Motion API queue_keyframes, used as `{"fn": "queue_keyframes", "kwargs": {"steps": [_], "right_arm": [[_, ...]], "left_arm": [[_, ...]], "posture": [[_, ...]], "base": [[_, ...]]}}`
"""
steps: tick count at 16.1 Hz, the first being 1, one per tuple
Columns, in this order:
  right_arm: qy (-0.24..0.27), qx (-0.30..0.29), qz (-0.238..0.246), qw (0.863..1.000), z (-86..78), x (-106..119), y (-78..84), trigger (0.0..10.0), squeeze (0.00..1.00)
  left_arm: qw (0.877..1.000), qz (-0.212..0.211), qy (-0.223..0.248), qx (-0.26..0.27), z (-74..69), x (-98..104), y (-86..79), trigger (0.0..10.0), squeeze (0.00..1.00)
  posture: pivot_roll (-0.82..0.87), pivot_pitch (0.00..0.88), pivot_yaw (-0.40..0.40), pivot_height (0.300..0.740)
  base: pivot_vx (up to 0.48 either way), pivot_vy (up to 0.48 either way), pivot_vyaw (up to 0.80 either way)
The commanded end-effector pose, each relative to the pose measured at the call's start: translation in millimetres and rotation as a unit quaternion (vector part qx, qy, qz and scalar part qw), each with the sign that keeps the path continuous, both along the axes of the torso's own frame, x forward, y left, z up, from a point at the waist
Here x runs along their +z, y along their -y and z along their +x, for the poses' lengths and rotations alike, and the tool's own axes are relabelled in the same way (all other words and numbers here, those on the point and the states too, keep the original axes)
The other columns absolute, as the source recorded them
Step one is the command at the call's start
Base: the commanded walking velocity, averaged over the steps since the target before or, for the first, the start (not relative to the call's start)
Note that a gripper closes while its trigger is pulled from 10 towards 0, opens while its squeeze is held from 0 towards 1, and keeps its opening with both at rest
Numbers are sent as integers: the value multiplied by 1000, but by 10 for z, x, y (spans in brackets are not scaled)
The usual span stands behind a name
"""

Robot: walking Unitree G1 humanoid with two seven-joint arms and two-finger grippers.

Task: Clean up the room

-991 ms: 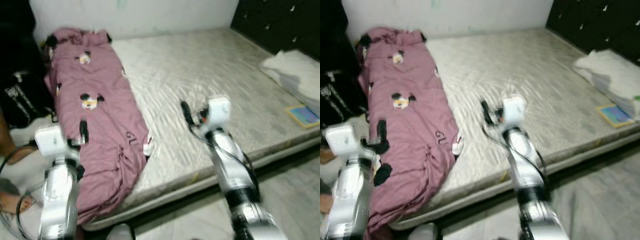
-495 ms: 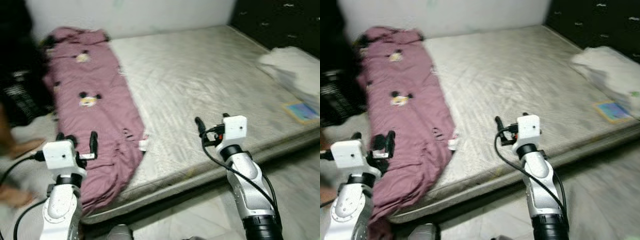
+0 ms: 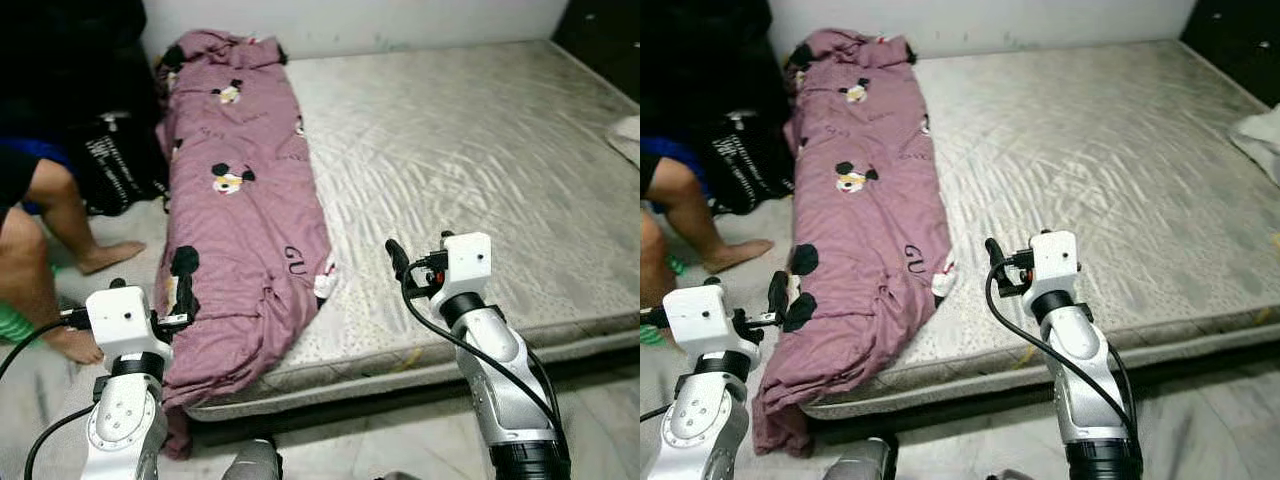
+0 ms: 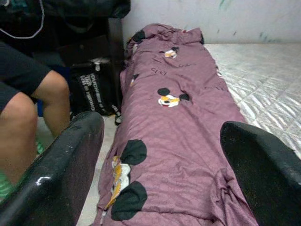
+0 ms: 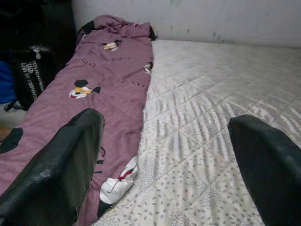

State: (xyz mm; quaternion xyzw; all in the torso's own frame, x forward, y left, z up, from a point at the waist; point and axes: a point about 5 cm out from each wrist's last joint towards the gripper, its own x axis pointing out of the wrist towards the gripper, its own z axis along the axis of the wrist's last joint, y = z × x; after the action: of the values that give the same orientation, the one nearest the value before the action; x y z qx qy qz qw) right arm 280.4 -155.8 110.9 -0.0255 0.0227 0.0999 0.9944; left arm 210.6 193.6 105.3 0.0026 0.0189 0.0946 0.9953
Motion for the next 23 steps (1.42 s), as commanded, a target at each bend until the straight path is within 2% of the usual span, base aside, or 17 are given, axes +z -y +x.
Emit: {"fn": "queue_keyframes", "kwargs": {"steps": [1, 13, 17, 20, 23], "right_arm": [[6, 8, 1, 1000, -13, 46, -32, 10000, 0], [7, 24, -2, 1000, 32, 82, -114, 10000, 0], [3, 16, 1, 1000, 31, 77, -102, 10000, 0], [-2, 8, -1, 1000, 22, 71, -61, 10000, 0], [-5, 4, 1, 1000, 25, 63, -57, 10000, 0]], "left_arm": [[1000, 2, 0, 5, -3, 24, -7, 10000, 0], [1000, -16, -11, 14, 53, 23, -42, 10000, 0], [999, -27, -32, 6, 81, -49, -58, 10000, 0], [999, -39, -31, 10, 168, -61, -105, 10000, 0], [999, -40, -25, 4, 194, -42, -89, 10000, 0]], "posture": [[65, 57, 4, 740], [71, 63, 8, 740], [60, 71, 8, 740], [52, 71, 7, 740], [51, 71, 8, 740]], "base": [[0, 0, 781], [0, 0, 746], [0, 0, 0], [0, 0, 0], [0, 0, 0]]}}
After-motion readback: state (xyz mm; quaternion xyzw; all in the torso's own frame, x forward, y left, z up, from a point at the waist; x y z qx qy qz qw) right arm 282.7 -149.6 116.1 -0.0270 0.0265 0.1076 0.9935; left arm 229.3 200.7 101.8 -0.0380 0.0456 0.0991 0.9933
